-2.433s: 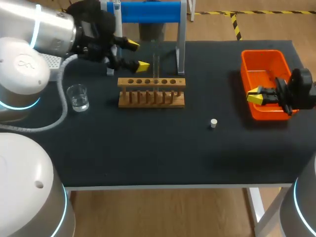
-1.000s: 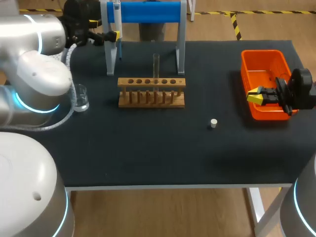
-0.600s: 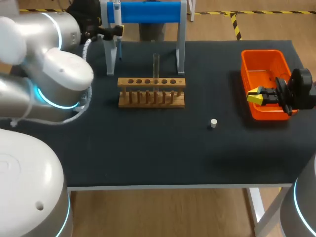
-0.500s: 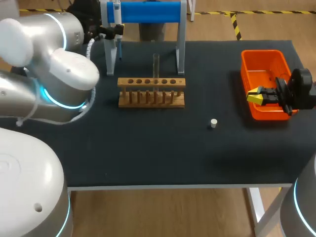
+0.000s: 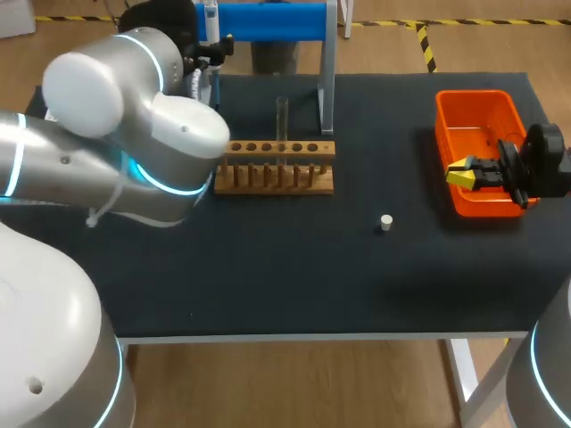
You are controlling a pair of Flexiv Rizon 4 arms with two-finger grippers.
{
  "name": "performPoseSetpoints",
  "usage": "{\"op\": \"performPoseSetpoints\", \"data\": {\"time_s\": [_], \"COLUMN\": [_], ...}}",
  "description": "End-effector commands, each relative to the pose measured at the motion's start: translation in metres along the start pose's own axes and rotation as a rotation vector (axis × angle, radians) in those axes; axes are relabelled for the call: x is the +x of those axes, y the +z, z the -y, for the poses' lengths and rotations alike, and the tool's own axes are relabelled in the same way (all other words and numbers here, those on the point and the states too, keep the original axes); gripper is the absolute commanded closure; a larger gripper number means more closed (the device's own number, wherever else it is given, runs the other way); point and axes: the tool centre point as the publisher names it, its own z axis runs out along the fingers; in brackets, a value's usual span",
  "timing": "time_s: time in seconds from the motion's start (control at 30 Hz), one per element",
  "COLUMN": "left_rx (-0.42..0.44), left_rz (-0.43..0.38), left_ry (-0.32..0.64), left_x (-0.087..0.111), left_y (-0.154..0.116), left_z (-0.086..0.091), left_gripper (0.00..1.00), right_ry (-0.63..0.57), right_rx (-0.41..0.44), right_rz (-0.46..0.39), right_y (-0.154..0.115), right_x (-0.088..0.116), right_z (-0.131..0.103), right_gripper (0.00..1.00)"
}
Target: Invert the test tube, pick up the pipette, mount the tip to pipette, aspirate from beaker and dispense into the tube, eject the tip, return the pipette, and cap with the stopper.
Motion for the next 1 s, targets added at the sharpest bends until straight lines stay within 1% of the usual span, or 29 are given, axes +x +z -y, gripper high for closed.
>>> {"op": "performPoseSetpoints", "data": {"time_s": [0.03, 0.23, 0.6, 0.83, 1.0], "left_rx": [0.032, 0.052, 0.079, 0.106, 0.119], "left_rz": [0.131, 0.174, 0.211, 0.224, 0.223], "left_ry": [-0.005, -0.017, -0.041, -0.052, -0.057], "left_x": [0.007, 0.009, 0.013, 0.014, 0.012], "left_y": [0.01, 0.015, 0.026, 0.034, 0.044], "left_z": [-0.004, -0.004, -0.006, -0.01, -0.011], "left_gripper": [0.0, 0.0, 0.0, 0.0, 0.0], "right_ry": [-0.001, -0.001, -0.001, -0.001, -0.001], "right_rx": [0.002, 0.002, 0.002, 0.002, 0.002], "right_rz": [0.0, 0.0, 0.0, 0.0, 0.0], "right_y": [0.0, 0.0, 0.0, 0.0, 0.0], "right_x": [0.0, 0.0, 0.0, 0.0, 0.0], "right_z": [0.0, 0.0, 0.0, 0.0, 0.0], "right_gripper": [1.0, 1.0, 1.0, 1.0, 1.0]}}
